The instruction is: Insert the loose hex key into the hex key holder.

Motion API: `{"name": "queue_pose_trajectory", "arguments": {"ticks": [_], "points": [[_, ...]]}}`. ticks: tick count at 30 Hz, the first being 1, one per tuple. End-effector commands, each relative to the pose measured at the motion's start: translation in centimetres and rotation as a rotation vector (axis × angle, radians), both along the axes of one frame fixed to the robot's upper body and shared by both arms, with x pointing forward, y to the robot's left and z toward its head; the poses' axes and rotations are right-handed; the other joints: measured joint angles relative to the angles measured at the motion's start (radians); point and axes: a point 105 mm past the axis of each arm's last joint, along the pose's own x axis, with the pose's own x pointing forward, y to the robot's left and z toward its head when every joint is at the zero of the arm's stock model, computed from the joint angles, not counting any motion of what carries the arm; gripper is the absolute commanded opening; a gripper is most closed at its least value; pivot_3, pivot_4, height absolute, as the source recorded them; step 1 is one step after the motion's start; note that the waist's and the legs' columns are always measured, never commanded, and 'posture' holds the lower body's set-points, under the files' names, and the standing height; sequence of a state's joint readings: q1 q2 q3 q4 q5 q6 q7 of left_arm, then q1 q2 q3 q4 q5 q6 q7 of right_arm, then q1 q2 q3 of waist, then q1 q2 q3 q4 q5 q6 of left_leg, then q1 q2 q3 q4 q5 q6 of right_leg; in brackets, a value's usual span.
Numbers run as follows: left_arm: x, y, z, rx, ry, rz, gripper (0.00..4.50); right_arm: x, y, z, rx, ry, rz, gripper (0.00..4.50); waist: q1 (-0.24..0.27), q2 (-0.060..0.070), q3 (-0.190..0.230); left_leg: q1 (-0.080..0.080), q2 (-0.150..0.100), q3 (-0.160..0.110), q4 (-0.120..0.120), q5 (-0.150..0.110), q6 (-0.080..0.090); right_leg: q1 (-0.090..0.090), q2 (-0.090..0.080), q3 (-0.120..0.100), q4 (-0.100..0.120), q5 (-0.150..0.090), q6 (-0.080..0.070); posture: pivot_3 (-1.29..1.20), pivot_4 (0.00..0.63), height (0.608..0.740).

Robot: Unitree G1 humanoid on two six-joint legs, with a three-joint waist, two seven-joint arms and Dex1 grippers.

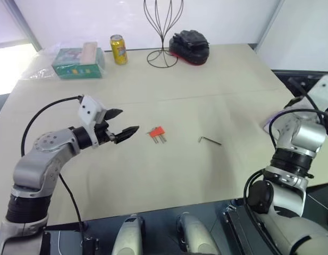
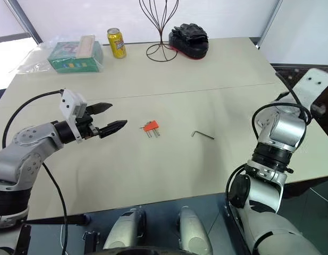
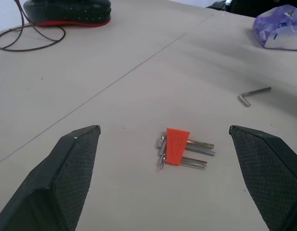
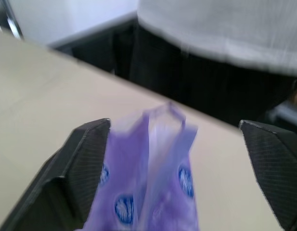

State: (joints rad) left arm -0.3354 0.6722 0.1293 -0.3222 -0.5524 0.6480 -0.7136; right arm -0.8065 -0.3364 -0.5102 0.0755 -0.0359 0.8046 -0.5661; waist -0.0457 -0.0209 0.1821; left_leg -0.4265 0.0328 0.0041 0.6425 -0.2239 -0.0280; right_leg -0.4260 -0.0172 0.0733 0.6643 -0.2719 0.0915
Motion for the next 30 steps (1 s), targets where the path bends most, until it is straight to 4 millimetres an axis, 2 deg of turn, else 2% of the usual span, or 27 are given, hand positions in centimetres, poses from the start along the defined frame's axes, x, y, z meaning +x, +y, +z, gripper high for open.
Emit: {"name": "queue_pose_trajectory", "arguments": {"ticks": [1, 4, 6, 8, 9, 11, 13, 16, 21, 25, 30], "points": [[-0.1, -0.2, 1.0, 0.01, -0.05, -0.009, 4.5, 1.9, 3.9, 4.8, -0.156, -0.134, 0.263, 4.43, -0.001, 0.0, 0.0, 0.0, 0.0, 0.0, 0.0, 0.0, 0.0, 0.0, 0.0, 0.0, 0.0, 0.0, 0.0, 0.0, 0.15, 0.74], [-0.1, -0.2, 1.1, 0.01, -0.05, -0.01, 4.5, 4.3, 8.8, 4.5, -0.132, -0.109, 0.623, 4.43, -0.008, 0.0, 0.0, 0.0, 0.001, 0.0, 0.0, 0.0, 0.0, 0.0, 0.001, 0.0, 0.0, 0.0, 0.0, 0.0, 0.15, 0.74], [0.0, 0.0, 1.1, 0.011, -0.049, -0.008, 4.5, 5.2, 13.3, 3.4, -0.048, -0.056, 0.941, 4.43, -0.01, 0.0, 0.0, 0.0, 0.001, 0.0, -0.001, 0.0, 0.0, 0.0, 0.002, 0.0, 0.0, 0.0, 0.0, 0.0, 0.15, 0.74], [0.1, 0.1, 1.1, 0.012, -0.049, -0.007, 4.5, 4.8, 16.8, 2.7, -0.006, -0.005, 1.194, 4.43, -0.009, 0.0, 0.0, 0.0, 0.001, -0.001, -0.001, 0.0, 0.0, 0.0, 0.001, 0.0, 0.0, 0.0, 0.0, 0.0, 0.15, 0.74], [0.1, 0.2, 1.1, 0.012, -0.049, -0.006, 4.5, 4.4, 18.3, 2.3, -0.042, 0.048, 1.32, 4.43, -0.008, 0.0, 0.0, 0.0, 0.001, -0.001, -0.001, 0.0, 0.0, 0.0, 0.001, 0.0, 0.0, 0.0, 0.0, 0.0, 0.15, 0.74], [0.1, 0.3, 1.1, 0.015, -0.049, -0.005, 4.5, 3.6, 20.1, 1.3, -0.095, 0.139, 1.485, 4.43, 0.001, 0.001, 0.001, 0.0, 0.001, 0.0, -0.001, 0.0, 0.0, 0.0, 0.001, 0.0, -0.001, 0.0, 0.0, 0.0, 0.15, 0.74], [0.0, 0.6, 1.2, 0.017, -0.049, -0.003, 4.5, 3.3, 21.2, -0.2, -0.139, 0.228, 1.599, 4.43, 0.006, 0.001, 0.001, 0.0, 0.001, -0.001, -0.001, 0.0, 0.0, 0.0, 0.0, -0.001, -0.002, 0.0, 0.0, 0.0, 0.15, 0.74], [-0.1, 1.0, 1.3, 0.022, -0.05, 0.008, 4.5, 3.8, 22.1, -2.4, -0.174, 0.321, 1.681, 4.43, 0.003, 0.0, 0.001, -0.001, 0.0, 0.0, 0.0, 0.0, 0.0, 0.0, 0.0, -0.001, -0.002, 0.0, 0.0, 0.0, 0.15, 0.74], [-0.9, 1.9, 1.4, 0.024, -0.041, 0.044, 4.5, 3.6, 25.0, -7.4, -0.224, 0.458, 1.815, 4.43, -0.002, 0.0, 0.002, 0.0, 0.001, 0.0, 0.0, 0.0, 0.0, 0.0, 0.001, -0.001, -0.002, 0.0, 0.0, 0.0, 0.15, 0.74], [-1.5, 2.6, 1.4, 0.029, -0.035, 0.074, 4.5, 3.2, 26.7, -8.9, -0.22, 0.467, 1.868, 4.43, 0.001, 0.0, 0.002, -0.001, 0.001, 0.0, -0.001, 0.0, 0.001, -0.001, 0.001, -0.001, -0.001, 0.0, 0.0, 0.0, 0.15, 0.74], [-2.0, 3.4, 1.6, 0.035, -0.03, 0.106, 4.5, 3.1, 28.1, -9.7, -0.248, 0.47, 1.892, 4.43, 0.005, 0.0, 0.002, -0.001, 0.001, -0.001, 0.0, 0.0, 0.0, -0.001, 0.0, -0.001, -0.001, 0.0, 0.0, 0.0, 0.15, 0.74]]}}
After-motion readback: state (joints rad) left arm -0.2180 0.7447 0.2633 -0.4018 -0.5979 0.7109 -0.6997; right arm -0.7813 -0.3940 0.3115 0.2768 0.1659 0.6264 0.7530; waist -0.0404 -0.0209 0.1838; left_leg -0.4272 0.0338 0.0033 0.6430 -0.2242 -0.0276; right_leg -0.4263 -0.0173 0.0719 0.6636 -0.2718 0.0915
